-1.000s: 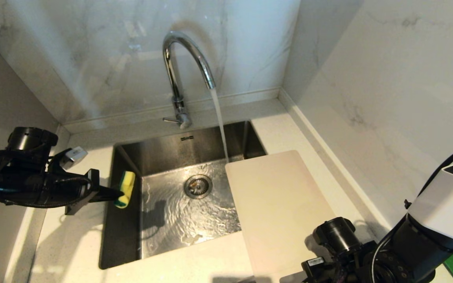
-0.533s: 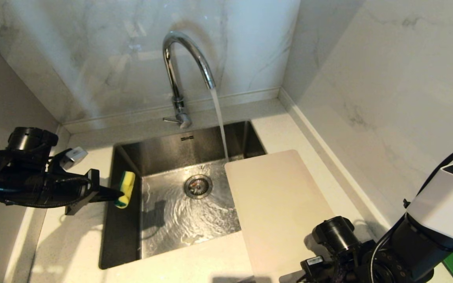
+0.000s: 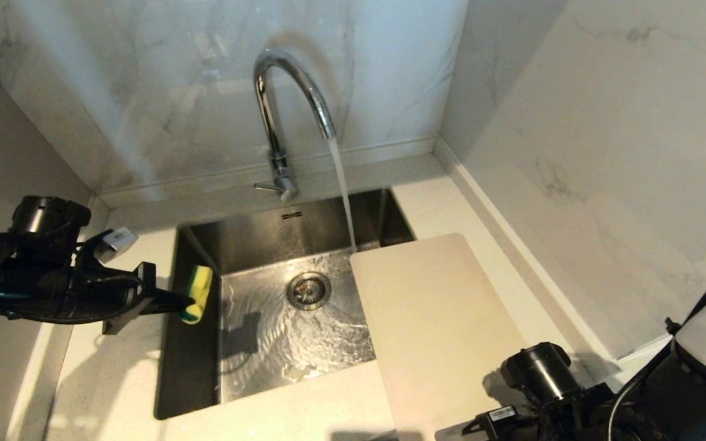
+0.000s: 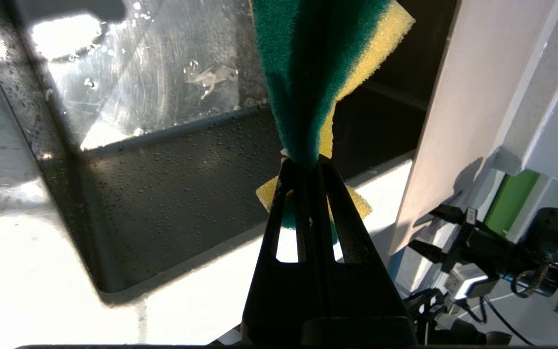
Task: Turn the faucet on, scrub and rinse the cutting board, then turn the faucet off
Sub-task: Put down the cutting board
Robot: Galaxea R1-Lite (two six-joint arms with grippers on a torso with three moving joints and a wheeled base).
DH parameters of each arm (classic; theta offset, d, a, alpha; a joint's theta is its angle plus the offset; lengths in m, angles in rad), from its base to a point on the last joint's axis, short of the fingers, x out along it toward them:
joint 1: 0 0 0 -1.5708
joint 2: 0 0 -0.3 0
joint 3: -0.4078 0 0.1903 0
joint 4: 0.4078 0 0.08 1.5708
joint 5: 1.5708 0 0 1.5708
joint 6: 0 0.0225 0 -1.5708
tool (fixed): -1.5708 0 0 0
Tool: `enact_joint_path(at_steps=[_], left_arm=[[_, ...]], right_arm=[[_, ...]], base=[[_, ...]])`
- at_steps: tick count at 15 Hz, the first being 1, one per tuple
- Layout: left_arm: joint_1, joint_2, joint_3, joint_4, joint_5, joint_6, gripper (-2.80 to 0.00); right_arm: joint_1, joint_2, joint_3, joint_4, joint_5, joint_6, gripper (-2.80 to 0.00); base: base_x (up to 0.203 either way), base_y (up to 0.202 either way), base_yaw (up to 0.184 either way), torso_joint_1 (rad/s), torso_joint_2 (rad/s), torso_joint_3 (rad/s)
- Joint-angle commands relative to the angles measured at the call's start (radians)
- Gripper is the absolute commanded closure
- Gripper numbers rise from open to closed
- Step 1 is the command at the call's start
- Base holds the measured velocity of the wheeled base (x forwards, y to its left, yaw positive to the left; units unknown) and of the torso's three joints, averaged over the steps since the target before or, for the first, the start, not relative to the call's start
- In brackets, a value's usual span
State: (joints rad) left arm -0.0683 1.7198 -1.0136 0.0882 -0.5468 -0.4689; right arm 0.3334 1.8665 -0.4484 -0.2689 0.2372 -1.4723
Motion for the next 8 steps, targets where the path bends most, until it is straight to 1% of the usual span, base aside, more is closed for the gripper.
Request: enact_joint_path(at_steps=[1, 4, 6, 7, 8], left_arm=[[-0.007, -0.011, 0.006, 0.0, -0.002, -0.004, 0.0], [-0.022, -0.032, 0.008, 0.003, -0.002, -0.008, 0.0], [-0.03, -0.046, 0.017, 0.001, -0.002, -0.008, 0.0], [-0.03, -0.046, 0.017, 0.001, -0.002, -0.007, 0.0], [-0.03, -0.047, 0.017, 0.001, -0.002, -0.008, 0.0]], right_arm=[[0.0, -0.069, 0.01, -0.003, 0.028, 0.009, -2.8], [-0.004, -0.127, 0.029, -0.004, 0.032, 0.012, -2.8], [-0.013, -0.149, 0.032, -0.005, 0.056, 0.017, -2.8], [-0.014, -0.164, 0.03, -0.01, 0.061, 0.024, -2.8], [-0.014, -0.18, 0.03, -0.028, 0.07, 0.05, -2.8]], base=[[0.0, 0.0, 0.0, 0.0, 0.0, 0.0], [0.0, 0.0, 0.0, 0.0, 0.0, 0.0], [0.0, 0.0, 0.0, 0.0, 0.0, 0.0], [0.0, 0.0, 0.0, 0.0, 0.0, 0.0], [0.0, 0.0, 0.0, 0.0, 0.0, 0.0]])
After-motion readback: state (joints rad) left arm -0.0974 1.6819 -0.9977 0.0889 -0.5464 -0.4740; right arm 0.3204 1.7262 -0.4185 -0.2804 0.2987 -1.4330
